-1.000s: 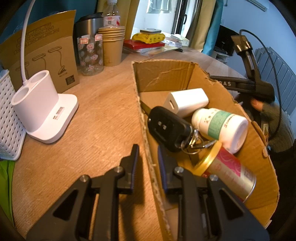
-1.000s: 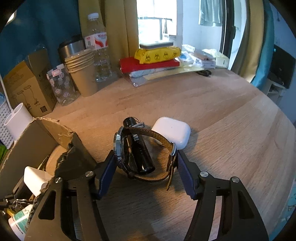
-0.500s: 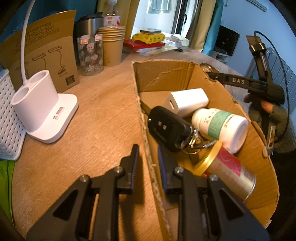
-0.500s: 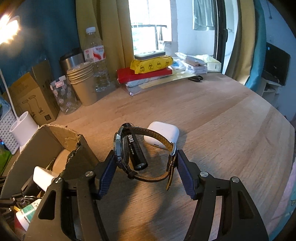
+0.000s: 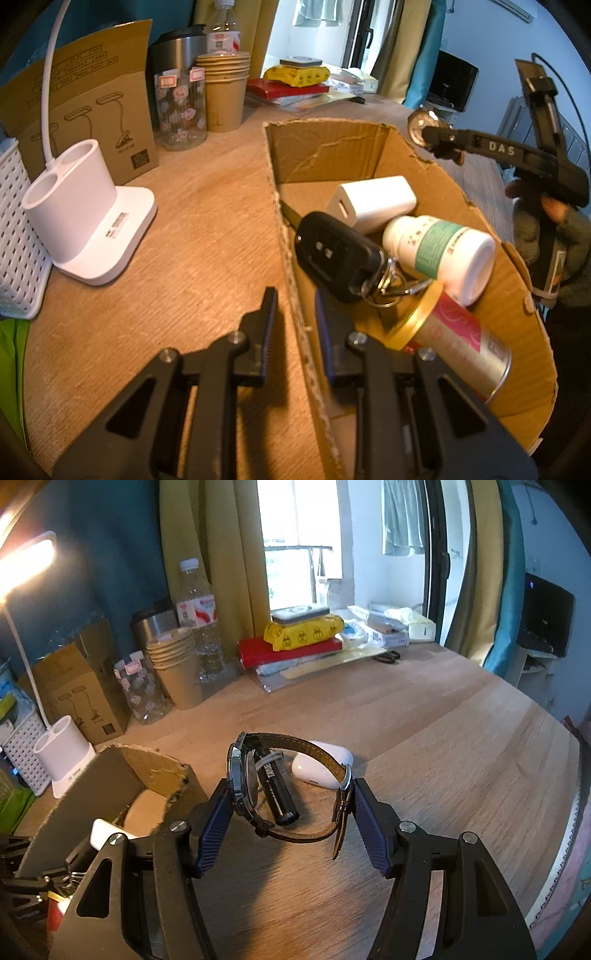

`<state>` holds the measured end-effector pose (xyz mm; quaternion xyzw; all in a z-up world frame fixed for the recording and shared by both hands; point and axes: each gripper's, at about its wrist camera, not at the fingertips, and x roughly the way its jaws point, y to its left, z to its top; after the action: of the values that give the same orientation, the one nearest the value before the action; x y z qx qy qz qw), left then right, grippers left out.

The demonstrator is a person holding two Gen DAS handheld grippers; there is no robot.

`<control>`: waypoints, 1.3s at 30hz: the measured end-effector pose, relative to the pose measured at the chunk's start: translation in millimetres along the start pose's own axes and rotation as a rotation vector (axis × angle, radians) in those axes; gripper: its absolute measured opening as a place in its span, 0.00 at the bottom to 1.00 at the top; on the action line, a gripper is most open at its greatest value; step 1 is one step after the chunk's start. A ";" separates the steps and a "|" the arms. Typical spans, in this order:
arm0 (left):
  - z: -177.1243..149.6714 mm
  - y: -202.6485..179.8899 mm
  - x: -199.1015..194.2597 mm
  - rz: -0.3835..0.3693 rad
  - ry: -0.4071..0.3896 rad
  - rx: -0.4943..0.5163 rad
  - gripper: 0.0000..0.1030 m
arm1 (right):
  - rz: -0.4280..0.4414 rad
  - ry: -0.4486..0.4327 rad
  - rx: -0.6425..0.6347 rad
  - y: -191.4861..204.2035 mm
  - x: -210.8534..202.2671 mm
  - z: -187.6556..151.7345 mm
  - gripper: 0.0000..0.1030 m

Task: Organize rigid objects
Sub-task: 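Lift the wristwatch with the right gripper and carry it over the box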

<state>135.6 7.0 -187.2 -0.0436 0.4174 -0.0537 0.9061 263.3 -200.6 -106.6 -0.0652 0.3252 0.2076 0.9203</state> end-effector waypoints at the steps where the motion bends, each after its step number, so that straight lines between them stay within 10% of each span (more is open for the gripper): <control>1: -0.1 0.0 0.0 0.000 0.000 0.000 0.21 | 0.002 -0.006 -0.002 1.1 -2.4 0.9 0.65; 39: -0.1 0.2 0.0 0.000 0.000 -0.001 0.21 | 0.209 -0.091 -0.198 94.2 -50.4 7.8 0.65</control>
<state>135.6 7.2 -187.2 -0.0439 0.4175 -0.0537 0.9060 192.4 -130.5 -67.7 -0.1121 0.2659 0.3358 0.8966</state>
